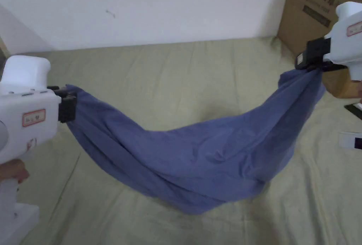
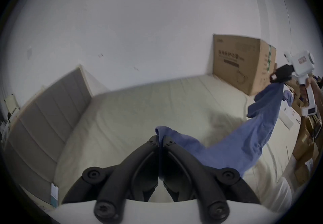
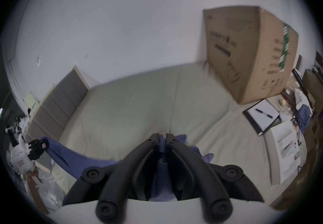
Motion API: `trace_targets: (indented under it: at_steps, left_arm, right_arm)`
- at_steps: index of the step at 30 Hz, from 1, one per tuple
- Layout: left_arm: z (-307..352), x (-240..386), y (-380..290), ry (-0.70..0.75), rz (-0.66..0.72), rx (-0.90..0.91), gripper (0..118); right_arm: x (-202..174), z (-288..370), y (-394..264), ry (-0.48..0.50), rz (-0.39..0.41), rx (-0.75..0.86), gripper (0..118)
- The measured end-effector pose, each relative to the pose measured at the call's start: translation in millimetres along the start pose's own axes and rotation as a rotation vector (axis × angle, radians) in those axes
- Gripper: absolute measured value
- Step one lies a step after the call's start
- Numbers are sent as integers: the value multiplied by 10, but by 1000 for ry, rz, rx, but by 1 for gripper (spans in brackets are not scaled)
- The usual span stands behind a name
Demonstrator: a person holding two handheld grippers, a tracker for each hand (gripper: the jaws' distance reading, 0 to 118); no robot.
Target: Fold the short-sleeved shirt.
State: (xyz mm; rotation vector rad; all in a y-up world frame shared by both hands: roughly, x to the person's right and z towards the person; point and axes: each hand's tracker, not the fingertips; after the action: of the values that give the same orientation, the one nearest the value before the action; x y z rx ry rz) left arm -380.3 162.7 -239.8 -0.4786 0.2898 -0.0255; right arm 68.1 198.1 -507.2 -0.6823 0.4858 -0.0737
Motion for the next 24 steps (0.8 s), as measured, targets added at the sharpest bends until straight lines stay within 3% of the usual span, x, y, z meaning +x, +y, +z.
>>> trace_targets:
  at_steps: [3, 13, 16, 24]
  left_arm:
    - [250, -150, 342, 38, -5, 76, 2]
    - [843, -760, 941, 153, 6, 211, 2]
    - [1034, -908, 1019, 142, 61, 260, 2]
    - [1137, -1063, 1130, 173, 21, 278, 2]
  right_arm:
    - [116, 457, 167, 35, -73, 81, 6]
    - [151, 1381, 480, 31, -128, 232, 6]
    - [124, 1549, 493, 65, -134, 252, 6]
    - [-157, 1594, 557, 68, -94, 265, 6]
